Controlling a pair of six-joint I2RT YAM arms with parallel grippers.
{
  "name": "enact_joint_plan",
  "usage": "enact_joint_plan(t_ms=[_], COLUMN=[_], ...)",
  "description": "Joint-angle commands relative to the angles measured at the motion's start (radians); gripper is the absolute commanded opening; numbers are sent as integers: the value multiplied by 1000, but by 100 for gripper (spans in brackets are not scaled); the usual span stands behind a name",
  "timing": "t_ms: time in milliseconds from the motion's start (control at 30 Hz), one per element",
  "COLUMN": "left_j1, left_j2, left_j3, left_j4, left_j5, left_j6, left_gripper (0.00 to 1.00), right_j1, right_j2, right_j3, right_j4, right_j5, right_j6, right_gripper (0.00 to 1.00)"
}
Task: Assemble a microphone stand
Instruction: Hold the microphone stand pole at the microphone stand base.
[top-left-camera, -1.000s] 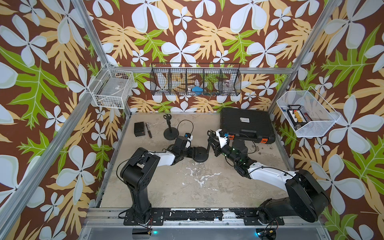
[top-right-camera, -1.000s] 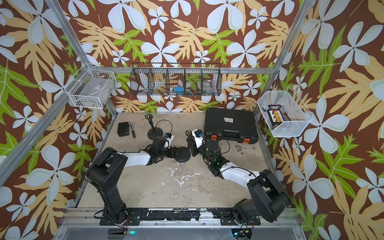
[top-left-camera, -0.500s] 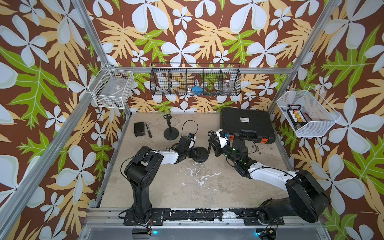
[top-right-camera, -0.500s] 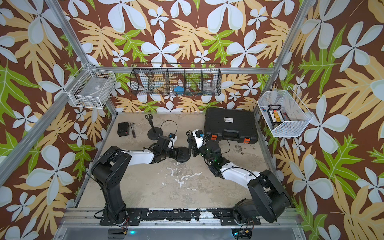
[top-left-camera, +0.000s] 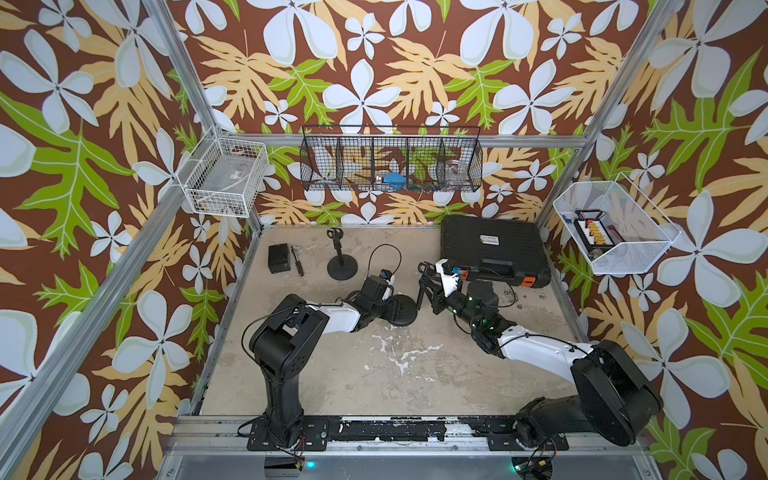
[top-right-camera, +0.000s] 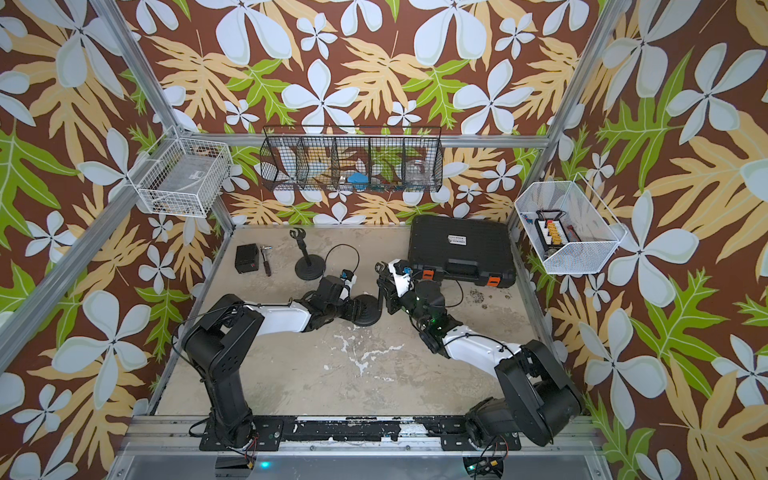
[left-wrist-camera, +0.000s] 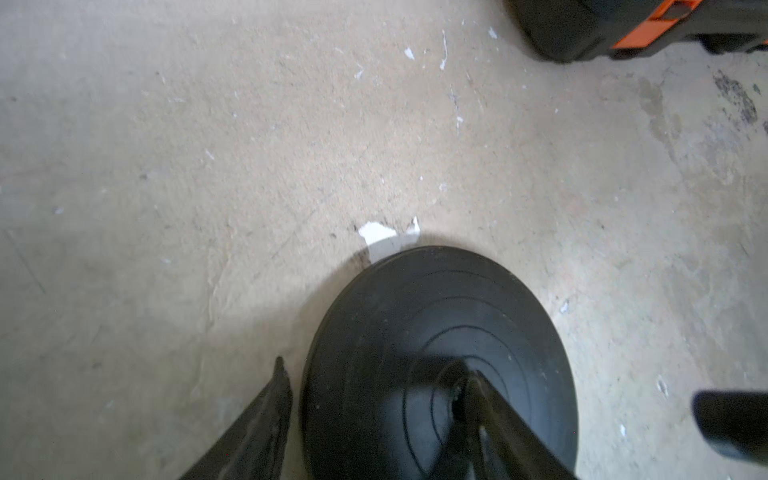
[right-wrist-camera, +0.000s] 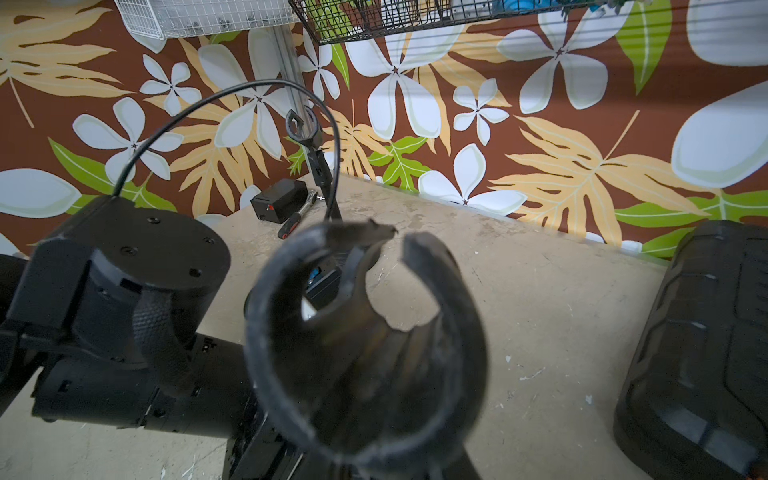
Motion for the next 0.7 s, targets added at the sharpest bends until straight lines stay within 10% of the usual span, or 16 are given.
enact_joint_plan(t_ms=[0,667], left_j1=[-21,-31], left_j2=[-51,-427], left_j3=[-54,-272], left_j4=[-65,97], left_j5=[3,52], left_j6=[-13,-96], left_gripper=[67,73], right_j1=[1,67], right_j2=[8,12], right_j3=[-2,-49], right_j4=[72,154], right_j5=[-16,-75], right_j6=[16,-48], right_gripper=[1,2])
